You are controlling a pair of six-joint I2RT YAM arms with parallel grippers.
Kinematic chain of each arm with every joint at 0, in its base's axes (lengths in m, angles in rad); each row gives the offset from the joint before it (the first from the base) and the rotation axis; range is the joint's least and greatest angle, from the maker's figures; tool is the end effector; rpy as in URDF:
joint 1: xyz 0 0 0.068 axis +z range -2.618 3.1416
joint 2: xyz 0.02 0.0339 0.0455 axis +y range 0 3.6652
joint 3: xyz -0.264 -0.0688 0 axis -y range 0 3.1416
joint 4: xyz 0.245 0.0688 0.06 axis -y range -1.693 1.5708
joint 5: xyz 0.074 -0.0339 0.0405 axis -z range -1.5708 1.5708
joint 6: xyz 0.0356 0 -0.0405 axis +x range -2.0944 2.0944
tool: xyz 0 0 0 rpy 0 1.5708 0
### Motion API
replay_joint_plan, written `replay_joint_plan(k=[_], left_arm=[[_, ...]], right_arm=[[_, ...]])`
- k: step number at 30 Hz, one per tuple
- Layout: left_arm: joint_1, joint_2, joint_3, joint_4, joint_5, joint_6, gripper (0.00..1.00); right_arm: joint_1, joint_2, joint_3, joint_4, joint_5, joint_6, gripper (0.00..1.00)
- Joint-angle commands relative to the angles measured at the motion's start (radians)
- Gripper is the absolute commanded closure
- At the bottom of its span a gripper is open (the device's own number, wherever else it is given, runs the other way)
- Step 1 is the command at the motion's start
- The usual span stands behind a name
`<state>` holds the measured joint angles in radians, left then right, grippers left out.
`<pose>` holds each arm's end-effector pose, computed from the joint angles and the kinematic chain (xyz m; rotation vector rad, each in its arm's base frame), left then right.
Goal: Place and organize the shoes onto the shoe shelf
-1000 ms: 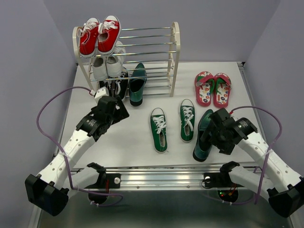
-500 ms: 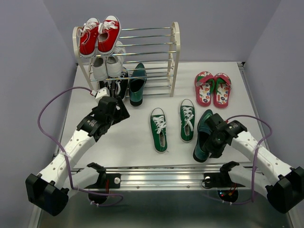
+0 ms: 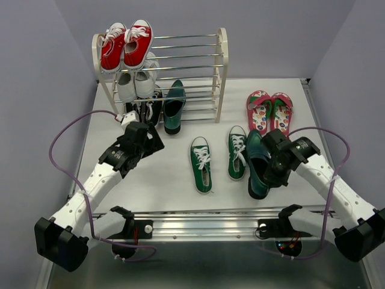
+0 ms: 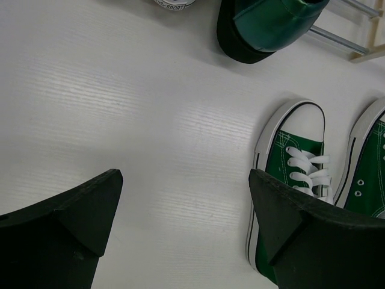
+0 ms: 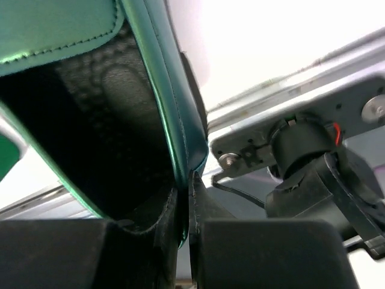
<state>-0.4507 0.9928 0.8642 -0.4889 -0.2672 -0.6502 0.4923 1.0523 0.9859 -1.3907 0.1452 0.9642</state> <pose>0.1974 -0.0851 0.3000 -0.3673 2.1520 -0.3388 0.1346 0.0664 0.2779 0.7038 2.8751 -0.0485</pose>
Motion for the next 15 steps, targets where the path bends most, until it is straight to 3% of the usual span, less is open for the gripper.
replay_joint_plan(k=[1,9,15], left_arm=[[0.010,0.001,0.002,0.013,-0.007,0.014,0.01],[0.012,-0.003,-0.004,0.029,0.002,0.017,0.01],[0.014,-0.003,-0.004,0.030,0.005,0.018,0.01]], right_arm=[[0.005,0.000,0.207,0.001,0.077,-0.119,0.99],[0.005,-0.002,0.396,0.022,0.152,-0.219,0.99],[0.005,0.044,0.396,0.102,-0.028,-0.331,0.99]])
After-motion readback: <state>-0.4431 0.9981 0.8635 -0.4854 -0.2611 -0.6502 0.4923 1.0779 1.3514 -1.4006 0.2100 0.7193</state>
